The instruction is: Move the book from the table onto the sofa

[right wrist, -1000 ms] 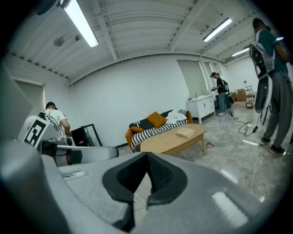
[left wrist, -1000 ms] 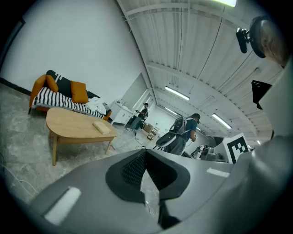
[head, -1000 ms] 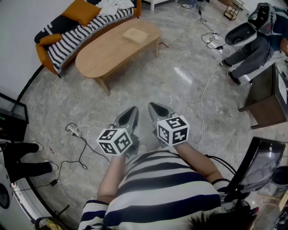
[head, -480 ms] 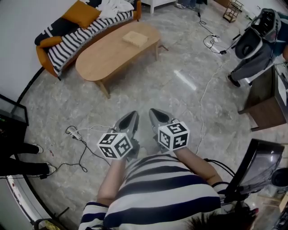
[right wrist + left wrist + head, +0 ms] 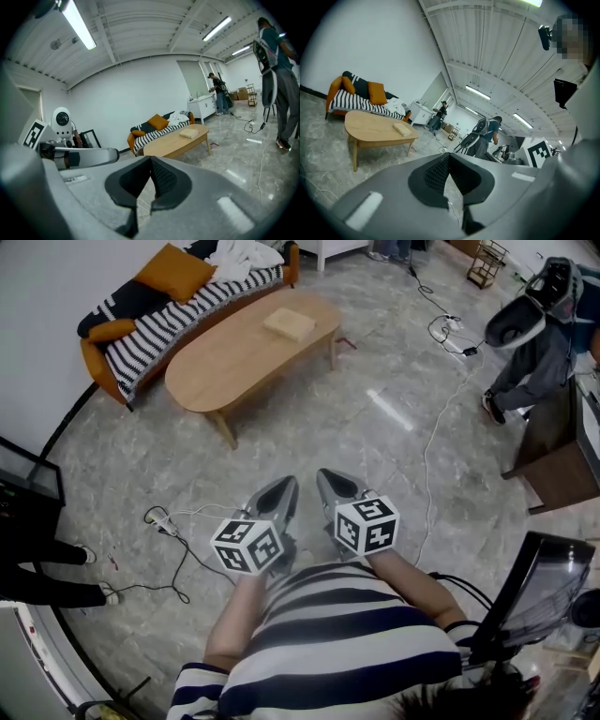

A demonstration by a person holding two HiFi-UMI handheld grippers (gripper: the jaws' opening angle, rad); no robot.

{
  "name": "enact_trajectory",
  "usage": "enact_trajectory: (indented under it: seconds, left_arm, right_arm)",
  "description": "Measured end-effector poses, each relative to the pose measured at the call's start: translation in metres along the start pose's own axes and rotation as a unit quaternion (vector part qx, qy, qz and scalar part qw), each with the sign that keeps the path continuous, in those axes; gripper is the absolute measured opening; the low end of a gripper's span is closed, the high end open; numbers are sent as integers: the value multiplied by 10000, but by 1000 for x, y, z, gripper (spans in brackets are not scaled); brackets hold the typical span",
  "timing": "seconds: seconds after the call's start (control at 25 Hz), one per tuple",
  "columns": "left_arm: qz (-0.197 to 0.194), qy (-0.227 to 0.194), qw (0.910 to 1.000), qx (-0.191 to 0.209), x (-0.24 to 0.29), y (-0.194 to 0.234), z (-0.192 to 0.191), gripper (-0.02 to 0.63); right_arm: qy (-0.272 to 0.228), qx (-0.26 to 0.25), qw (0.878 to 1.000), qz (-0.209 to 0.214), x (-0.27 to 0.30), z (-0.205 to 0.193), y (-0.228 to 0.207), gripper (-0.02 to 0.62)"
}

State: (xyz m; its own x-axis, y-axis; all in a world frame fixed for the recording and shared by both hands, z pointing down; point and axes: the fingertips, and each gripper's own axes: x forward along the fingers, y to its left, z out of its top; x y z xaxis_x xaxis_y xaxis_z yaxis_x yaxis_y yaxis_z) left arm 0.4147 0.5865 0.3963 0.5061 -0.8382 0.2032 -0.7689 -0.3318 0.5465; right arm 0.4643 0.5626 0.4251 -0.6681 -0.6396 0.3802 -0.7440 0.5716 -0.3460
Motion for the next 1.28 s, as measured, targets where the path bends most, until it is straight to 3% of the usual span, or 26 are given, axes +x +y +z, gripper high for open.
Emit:
enact_trajectory:
  seconds: [0.24, 0.52, 0.8, 0.96, 1.28]
  left_arm:
    - [-132, 107, 9998, -122, 0, 11, -4, -3]
    - [-278, 213, 9992, -176, 18, 9, -8, -3]
    - [6, 332, 9992, -239, 46, 29, 0, -3]
    - [-17, 321, 9994, -153, 67, 35, 15, -3]
    - [105, 221, 9991, -356, 112, 45, 37, -3]
  right_arm:
    - [-116, 92, 9997, -184, -2, -5, 4, -5]
    - [-4, 303, 9989, -363, 4, -5, -21, -5]
    - [163, 279, 9993, -190, 36, 6, -39, -5]
    - [207, 243, 9995, -76, 59, 21, -50, -5]
    - [381, 274, 9988, 118, 94, 44, -76, -5]
